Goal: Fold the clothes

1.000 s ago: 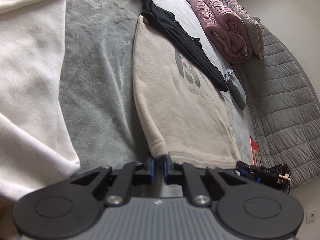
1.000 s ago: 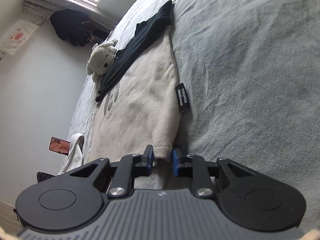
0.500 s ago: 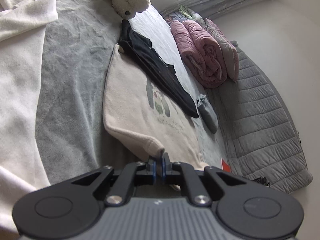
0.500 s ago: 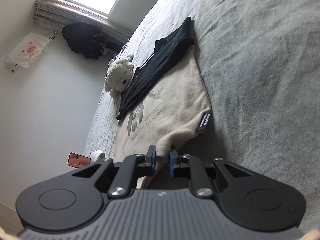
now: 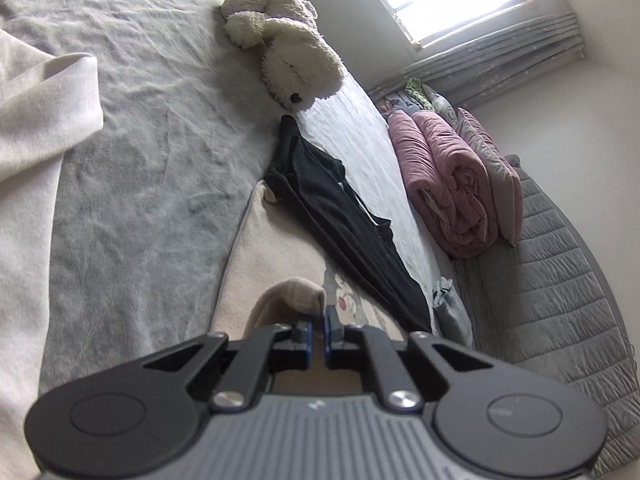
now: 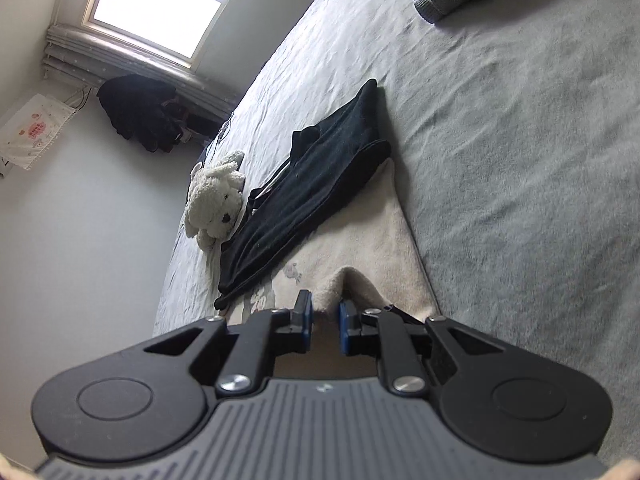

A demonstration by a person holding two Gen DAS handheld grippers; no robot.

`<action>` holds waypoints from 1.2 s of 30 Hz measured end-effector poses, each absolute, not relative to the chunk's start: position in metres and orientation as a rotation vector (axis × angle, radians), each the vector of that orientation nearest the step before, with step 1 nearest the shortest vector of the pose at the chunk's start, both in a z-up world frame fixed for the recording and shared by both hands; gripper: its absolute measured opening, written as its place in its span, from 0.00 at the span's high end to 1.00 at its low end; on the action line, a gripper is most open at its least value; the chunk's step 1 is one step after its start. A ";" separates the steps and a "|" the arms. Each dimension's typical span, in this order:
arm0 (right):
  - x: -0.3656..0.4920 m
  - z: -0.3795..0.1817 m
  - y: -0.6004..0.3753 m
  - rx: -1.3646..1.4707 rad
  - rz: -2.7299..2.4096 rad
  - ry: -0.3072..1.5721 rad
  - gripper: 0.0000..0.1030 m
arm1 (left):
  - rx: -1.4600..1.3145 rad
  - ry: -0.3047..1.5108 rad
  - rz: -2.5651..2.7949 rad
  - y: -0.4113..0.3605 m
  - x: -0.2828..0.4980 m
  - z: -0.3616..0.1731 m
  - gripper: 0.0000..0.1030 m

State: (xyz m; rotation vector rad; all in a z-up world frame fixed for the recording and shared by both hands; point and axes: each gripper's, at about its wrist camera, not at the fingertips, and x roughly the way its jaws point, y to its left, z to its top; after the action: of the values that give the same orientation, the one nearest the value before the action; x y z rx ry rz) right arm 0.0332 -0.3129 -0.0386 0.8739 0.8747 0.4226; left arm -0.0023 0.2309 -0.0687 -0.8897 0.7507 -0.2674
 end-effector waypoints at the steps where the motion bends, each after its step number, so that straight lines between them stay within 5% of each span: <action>1: 0.037 -0.042 -0.313 0.885 0.417 0.873 0.83 | -0.885 0.751 -0.252 0.231 0.001 -0.072 0.95; 13: 0.049 -0.045 -0.314 0.862 0.334 0.789 0.77 | -0.949 0.705 -0.150 0.239 0.026 -0.093 0.88; 17: 0.050 -0.041 -0.316 0.835 0.310 0.748 0.63 | -0.859 0.633 -0.110 0.240 0.020 -0.074 0.66; 23: 0.051 -0.035 -0.307 0.679 0.290 0.698 0.63 | -0.693 0.629 -0.083 0.234 0.020 -0.062 0.59; 30: 0.051 -0.045 -0.256 0.258 0.280 0.691 0.63 | -0.530 0.669 -0.067 0.214 0.025 -0.066 0.64; 36: 0.042 -0.055 -0.232 0.045 0.237 0.628 0.87 | -0.387 0.669 -0.052 0.197 0.024 -0.066 0.76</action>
State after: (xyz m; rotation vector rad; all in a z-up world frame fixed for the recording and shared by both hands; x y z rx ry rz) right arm 0.0418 -0.2323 -0.0548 0.0448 0.6281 0.2374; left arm 0.0236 0.1975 -0.0659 -0.3872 0.6688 -0.0521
